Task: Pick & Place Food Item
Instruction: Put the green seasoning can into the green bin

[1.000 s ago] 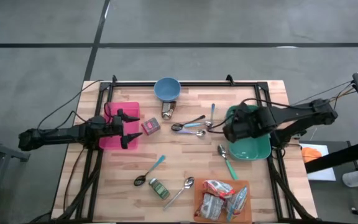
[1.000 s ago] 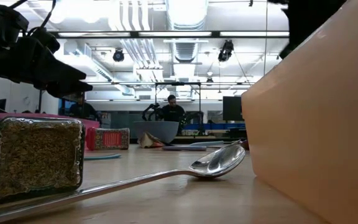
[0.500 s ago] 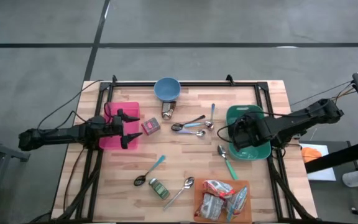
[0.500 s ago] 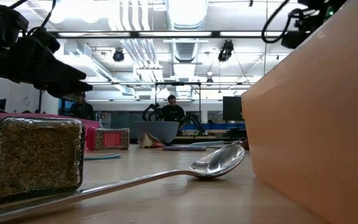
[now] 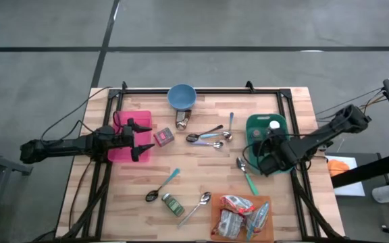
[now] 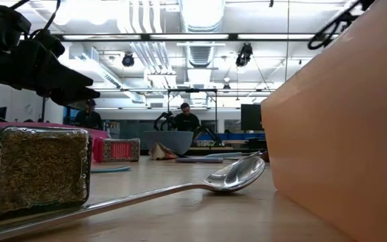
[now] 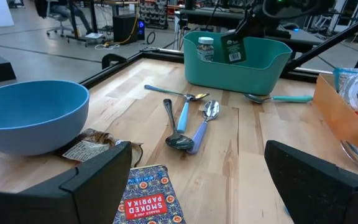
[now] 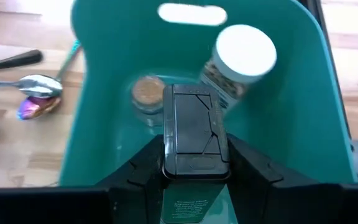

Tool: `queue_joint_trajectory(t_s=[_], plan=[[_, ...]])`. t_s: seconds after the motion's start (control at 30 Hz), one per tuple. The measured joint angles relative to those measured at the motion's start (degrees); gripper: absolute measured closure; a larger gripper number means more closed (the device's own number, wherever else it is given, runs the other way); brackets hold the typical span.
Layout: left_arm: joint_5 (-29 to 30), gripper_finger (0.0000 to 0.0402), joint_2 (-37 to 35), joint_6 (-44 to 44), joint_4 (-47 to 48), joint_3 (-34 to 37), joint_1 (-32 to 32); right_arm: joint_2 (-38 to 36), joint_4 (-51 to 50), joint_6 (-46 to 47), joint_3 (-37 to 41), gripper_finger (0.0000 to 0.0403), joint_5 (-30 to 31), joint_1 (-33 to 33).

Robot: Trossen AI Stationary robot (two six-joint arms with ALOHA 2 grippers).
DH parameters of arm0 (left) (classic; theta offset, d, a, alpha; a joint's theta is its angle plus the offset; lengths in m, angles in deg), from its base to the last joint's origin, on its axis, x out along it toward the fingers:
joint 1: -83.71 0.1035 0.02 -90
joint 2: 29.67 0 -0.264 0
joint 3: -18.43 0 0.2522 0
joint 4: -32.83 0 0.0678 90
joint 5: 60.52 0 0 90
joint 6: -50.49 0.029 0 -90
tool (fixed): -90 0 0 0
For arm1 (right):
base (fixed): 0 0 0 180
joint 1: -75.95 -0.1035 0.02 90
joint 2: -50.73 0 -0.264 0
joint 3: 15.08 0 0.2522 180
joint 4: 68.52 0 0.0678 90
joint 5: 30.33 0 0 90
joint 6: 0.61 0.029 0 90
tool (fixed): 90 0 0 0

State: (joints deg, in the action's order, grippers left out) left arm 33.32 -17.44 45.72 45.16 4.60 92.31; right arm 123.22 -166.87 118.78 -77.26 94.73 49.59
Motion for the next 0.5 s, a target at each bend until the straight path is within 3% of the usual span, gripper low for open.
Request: queue_joint_trajectory(t_s=[0.33, 0.5], plan=[[0.0, 0.003, 0.0, 0.0, 0.01, 0.0, -0.02, 0.2, 2.01, 3.39, 5.46, 0.0277, -1.26, -0.42], [-0.01, 0.003, 0.0, 0.0, 0.0, 0.0, -0.01, 3.68, 1.89, 3.03, 5.13, 0.0277, -1.26, -0.42]])
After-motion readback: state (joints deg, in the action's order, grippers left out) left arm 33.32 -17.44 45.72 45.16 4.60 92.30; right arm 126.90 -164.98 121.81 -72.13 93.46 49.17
